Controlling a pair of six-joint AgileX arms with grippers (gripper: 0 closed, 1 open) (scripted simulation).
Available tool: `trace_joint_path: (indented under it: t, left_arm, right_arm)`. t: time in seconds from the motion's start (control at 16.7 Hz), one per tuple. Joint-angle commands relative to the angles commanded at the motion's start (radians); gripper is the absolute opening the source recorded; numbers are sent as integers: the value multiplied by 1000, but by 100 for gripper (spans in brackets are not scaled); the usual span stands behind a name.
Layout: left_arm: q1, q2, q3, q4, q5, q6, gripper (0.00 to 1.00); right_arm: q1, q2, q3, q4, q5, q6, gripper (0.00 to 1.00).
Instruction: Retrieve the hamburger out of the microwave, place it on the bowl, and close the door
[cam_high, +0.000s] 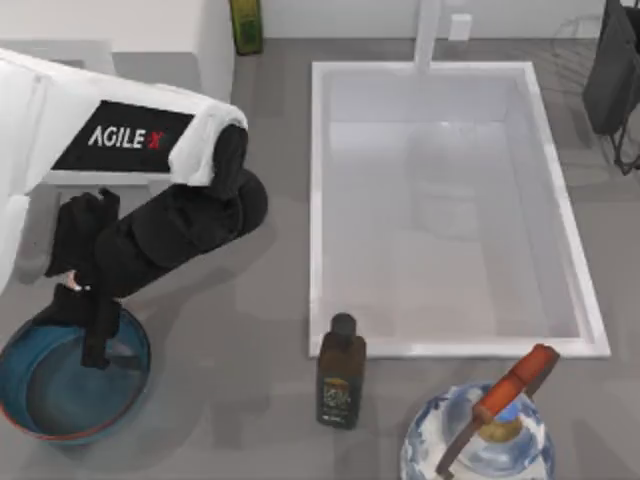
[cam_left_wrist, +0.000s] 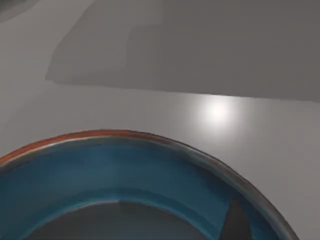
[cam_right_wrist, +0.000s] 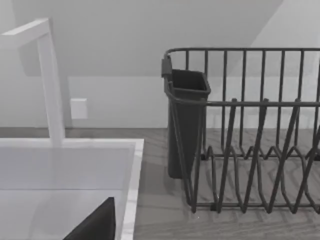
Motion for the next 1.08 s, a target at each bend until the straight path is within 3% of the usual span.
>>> trace_joint_path:
  t: [0.18,0.42,0.84,1.08]
  left_arm:
    - [-92,68,-3,-169,-43,-219,0]
    - [-164,129,-15,-257,-71,-367,0]
    - [-164,131,-15,-256,-73,-375,0]
    - [-126,127,-78,-174,-108,-347,0]
  right_arm:
    - [0,0,0,0,0,0,100]
    - [0,0,0,0,0,0,100]
    - [0,0,0,0,0,0,100]
    - [0,0,0,0,0,0,100]
